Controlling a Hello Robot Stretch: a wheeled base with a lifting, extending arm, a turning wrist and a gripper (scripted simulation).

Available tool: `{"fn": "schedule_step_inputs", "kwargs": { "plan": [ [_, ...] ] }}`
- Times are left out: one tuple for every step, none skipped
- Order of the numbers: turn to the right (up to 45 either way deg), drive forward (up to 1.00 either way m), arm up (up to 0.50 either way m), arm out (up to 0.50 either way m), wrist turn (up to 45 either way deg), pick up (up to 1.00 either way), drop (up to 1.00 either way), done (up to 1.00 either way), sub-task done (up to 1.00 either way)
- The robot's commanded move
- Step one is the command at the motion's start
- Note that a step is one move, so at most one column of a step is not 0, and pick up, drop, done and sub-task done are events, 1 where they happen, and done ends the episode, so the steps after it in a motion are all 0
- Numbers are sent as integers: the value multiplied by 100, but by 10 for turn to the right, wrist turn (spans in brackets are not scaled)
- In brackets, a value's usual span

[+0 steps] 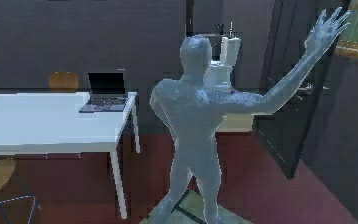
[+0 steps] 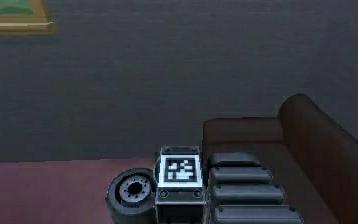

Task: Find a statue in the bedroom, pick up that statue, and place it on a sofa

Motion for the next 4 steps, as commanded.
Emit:
{"fn": "schedule_step_inputs", "kwargs": {
  "plan": [
    [-390, 0, 0, 0, 0, 0, 0, 0, 0],
    [450, 0, 0, 0, 0, 0, 0, 0, 0],
    [450, 0, 0, 0, 0, 0, 0, 0, 0],
    [180, 0, 0, 0, 0, 0, 0, 0, 0]
  ]
}}
